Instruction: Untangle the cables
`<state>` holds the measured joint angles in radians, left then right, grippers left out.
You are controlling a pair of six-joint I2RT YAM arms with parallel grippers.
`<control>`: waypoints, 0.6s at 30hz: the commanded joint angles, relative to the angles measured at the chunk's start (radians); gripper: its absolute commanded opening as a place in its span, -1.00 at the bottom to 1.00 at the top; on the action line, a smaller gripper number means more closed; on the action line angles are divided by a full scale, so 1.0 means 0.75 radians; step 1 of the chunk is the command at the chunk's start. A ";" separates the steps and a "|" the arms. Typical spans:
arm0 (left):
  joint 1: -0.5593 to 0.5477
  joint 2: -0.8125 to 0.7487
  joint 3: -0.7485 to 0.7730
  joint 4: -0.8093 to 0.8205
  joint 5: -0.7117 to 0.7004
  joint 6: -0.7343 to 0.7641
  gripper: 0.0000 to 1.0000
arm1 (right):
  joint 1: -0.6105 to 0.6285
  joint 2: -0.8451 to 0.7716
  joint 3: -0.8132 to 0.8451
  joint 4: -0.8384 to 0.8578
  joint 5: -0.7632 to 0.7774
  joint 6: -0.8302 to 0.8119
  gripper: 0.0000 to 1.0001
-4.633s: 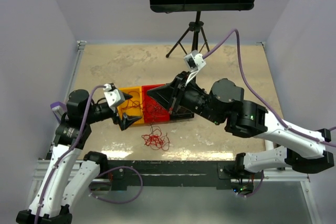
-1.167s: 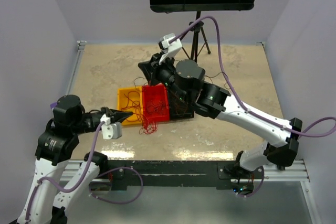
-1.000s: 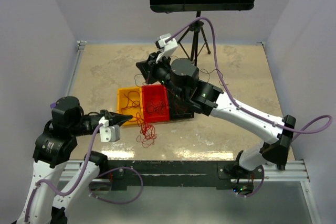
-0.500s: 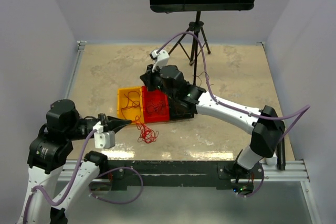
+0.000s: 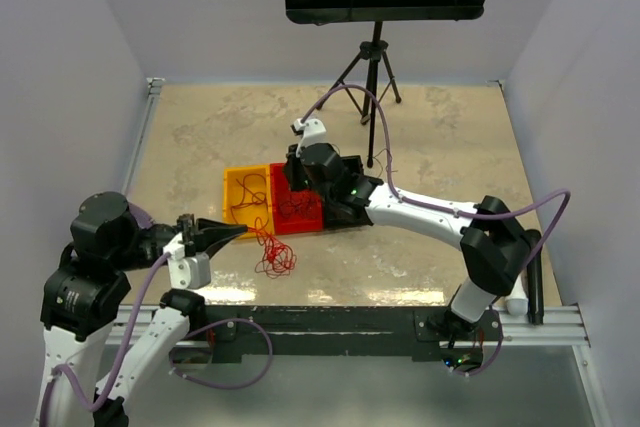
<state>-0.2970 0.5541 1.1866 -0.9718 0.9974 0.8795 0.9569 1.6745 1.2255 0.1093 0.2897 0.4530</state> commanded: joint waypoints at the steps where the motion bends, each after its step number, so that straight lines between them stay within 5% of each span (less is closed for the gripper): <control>1: -0.003 0.010 0.070 0.083 0.053 -0.054 -1.00 | -0.004 -0.038 -0.053 0.018 0.101 0.071 -1.00; 6: -0.003 0.006 0.070 0.156 0.053 -0.121 -1.00 | -0.004 -0.020 -0.055 -0.002 0.078 0.069 -1.00; 12: -0.003 -0.037 0.048 0.391 -0.047 -0.287 -1.00 | -0.004 -0.111 -0.045 -0.005 0.009 0.034 0.40; 18: -0.003 -0.086 0.003 0.680 -0.166 -0.479 -1.00 | -0.004 -0.389 -0.126 0.022 -0.051 0.020 0.82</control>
<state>-0.2970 0.5060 1.2030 -0.6643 0.9356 0.6579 0.9562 1.5520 1.1477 0.0673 0.2848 0.4843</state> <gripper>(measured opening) 0.013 0.890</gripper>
